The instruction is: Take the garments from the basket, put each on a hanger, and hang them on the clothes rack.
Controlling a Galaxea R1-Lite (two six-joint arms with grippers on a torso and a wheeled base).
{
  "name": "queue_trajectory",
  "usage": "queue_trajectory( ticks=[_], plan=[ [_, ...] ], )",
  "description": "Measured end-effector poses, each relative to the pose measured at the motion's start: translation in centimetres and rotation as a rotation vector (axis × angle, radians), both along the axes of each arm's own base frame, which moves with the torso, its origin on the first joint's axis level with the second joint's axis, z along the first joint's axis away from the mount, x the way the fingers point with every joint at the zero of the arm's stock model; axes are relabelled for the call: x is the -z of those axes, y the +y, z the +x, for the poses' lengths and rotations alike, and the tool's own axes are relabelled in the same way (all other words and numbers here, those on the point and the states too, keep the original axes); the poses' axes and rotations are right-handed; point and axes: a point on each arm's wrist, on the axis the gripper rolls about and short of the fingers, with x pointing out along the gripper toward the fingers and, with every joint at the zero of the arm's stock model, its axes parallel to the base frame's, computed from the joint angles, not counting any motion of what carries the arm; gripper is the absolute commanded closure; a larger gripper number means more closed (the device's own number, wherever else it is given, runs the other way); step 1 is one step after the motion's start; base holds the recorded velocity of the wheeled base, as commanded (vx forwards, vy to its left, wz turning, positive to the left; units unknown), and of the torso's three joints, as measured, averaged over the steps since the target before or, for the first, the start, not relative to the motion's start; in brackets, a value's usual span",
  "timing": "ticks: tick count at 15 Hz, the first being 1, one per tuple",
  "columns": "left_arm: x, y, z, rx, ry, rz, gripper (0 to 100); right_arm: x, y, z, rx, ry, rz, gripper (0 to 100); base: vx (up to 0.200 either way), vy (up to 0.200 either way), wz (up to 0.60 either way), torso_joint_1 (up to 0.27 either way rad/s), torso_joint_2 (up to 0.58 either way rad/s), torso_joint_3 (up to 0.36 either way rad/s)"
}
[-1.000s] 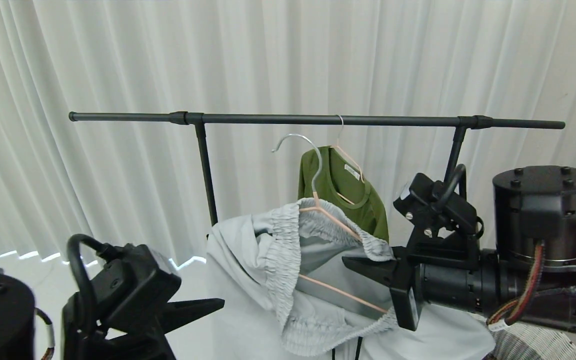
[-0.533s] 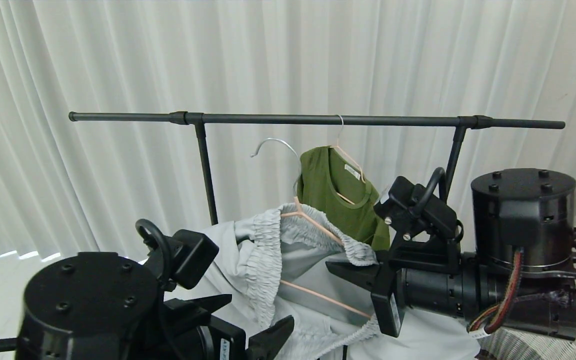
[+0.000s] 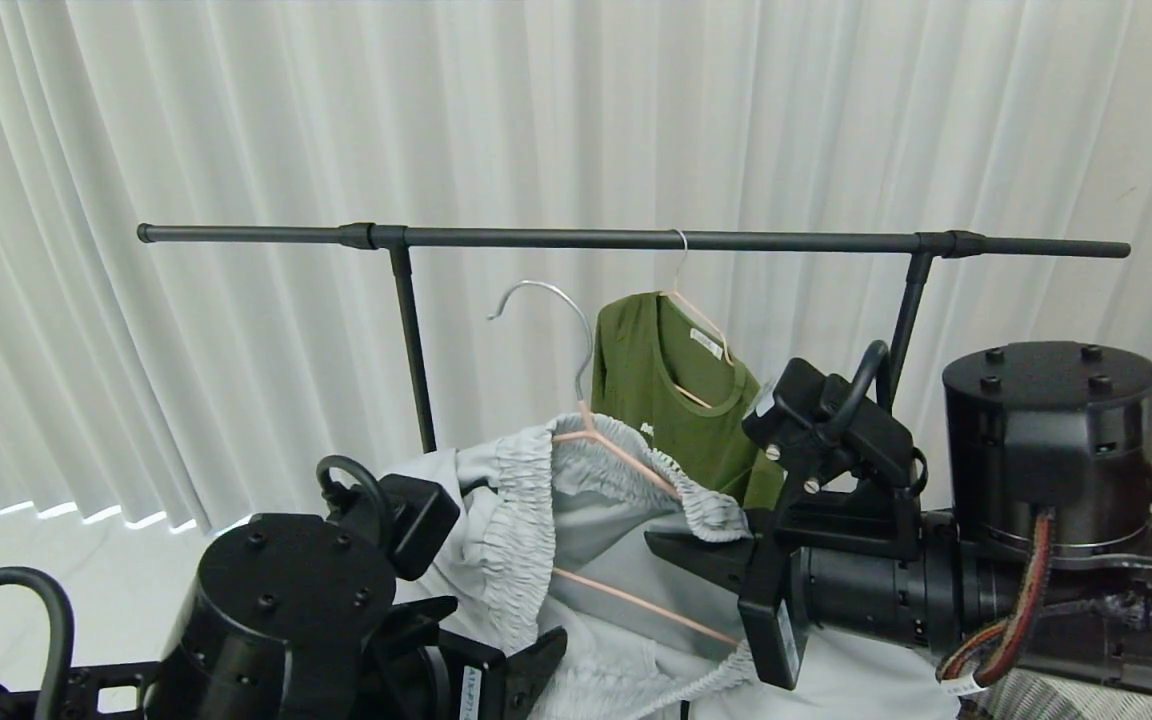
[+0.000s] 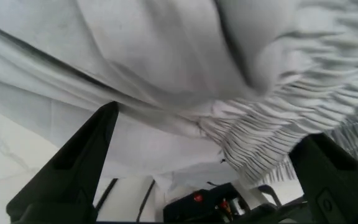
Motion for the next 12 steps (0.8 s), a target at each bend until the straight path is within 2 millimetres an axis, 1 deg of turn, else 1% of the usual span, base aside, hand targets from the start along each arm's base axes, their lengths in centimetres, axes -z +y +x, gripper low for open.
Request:
queue_trajectory(
  ticks=[3,6,8,12],
  plan=[
    [0.9,0.7,-0.5,0.039,-0.053,0.136,100,0.2,-0.2,0.2,0.061,-0.01,-0.018,100,0.0,0.0,0.0,0.0,0.0,0.0],
    [1.5,2.0,-1.5,0.115,-0.098,0.252,100,1.3,-0.8,0.3,0.087,0.002,-0.057,100,0.0,0.0,0.0,0.0,0.0,0.0],
    [1.3,2.6,-1.9,0.14,-0.13,0.277,100,2.3,-1.4,0.1,0.089,0.017,-0.095,100,0.0,0.0,0.0,0.0,0.0,0.0],
    [0.4,3.5,-1.8,0.119,-0.183,0.264,100,4.4,-2.8,-0.9,0.074,0.031,-0.179,100,0.0,0.0,0.0,0.0,0.0,0.0]
  ],
)
